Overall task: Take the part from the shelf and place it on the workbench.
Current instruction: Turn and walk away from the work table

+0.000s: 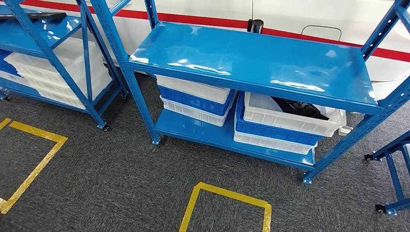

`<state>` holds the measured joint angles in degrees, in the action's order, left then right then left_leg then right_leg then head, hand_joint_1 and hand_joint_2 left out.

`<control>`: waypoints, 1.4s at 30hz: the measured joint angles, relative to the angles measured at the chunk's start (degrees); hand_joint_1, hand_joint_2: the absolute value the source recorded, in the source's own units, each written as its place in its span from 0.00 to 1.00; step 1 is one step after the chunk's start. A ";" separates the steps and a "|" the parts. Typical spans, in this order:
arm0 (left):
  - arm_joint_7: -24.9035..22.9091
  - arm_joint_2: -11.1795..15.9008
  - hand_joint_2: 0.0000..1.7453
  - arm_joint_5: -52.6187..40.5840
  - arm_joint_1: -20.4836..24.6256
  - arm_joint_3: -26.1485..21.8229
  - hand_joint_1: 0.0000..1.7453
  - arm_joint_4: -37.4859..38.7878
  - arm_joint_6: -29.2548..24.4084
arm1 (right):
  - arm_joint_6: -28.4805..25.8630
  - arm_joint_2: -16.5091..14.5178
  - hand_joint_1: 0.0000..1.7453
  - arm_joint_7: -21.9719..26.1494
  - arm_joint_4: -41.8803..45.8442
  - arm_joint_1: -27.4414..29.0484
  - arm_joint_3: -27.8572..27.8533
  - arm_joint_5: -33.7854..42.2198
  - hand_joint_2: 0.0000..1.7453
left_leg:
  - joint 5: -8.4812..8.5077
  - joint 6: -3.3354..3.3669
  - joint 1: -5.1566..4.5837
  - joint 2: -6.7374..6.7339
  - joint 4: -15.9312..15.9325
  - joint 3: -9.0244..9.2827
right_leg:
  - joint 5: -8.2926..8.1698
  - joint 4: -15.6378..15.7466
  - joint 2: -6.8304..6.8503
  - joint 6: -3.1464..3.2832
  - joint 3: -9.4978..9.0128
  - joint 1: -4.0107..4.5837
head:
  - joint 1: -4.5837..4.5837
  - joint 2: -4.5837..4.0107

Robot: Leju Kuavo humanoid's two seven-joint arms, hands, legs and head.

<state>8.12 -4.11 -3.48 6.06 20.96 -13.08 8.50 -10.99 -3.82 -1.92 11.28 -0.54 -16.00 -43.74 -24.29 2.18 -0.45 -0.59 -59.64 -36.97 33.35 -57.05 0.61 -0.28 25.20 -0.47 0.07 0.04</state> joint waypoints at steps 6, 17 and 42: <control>0.01 -0.09 0.00 0.02 -0.06 -0.11 0.00 -0.02 -0.02 | 0.00 0.04 0.00 0.02 0.00 -0.13 0.01 -0.02 0.00 | -1.17 1.59 0.08 1.10 2.09 3.53 | 0.63 -6.67 -0.15 -1.18 2.20 0.01 | -0.32 0.00; -0.45 -0.13 0.00 -0.15 -0.16 -0.16 0.00 0.07 -1.42 | -0.27 0.01 0.00 -0.13 -0.19 0.17 -0.37 -0.82 0.00 | -5.79 -0.25 0.06 2.38 1.25 7.87 | -4.92 -2.70 -0.23 -1.83 7.86 -0.58 | -0.71 -0.01; -3.31 -0.54 0.50 -1.40 -0.24 -1.00 0.00 0.02 -5.85 | -0.61 0.04 0.00 -0.70 -0.15 0.35 -2.49 -1.16 0.00 | -4.69 -0.28 1.70 -1.56 5.81 10.91 | -4.87 -9.22 0.47 -4.41 12.18 -2.01 | -0.94 0.00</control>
<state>4.81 -4.65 -4.88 5.82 19.95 -13.07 2.65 -11.61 -3.78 -2.62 11.13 -0.19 -18.49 -44.90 -28.98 1.90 1.26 -2.14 -53.83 -26.06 28.48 -66.27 1.08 -4.68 37.38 -2.48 -0.87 0.04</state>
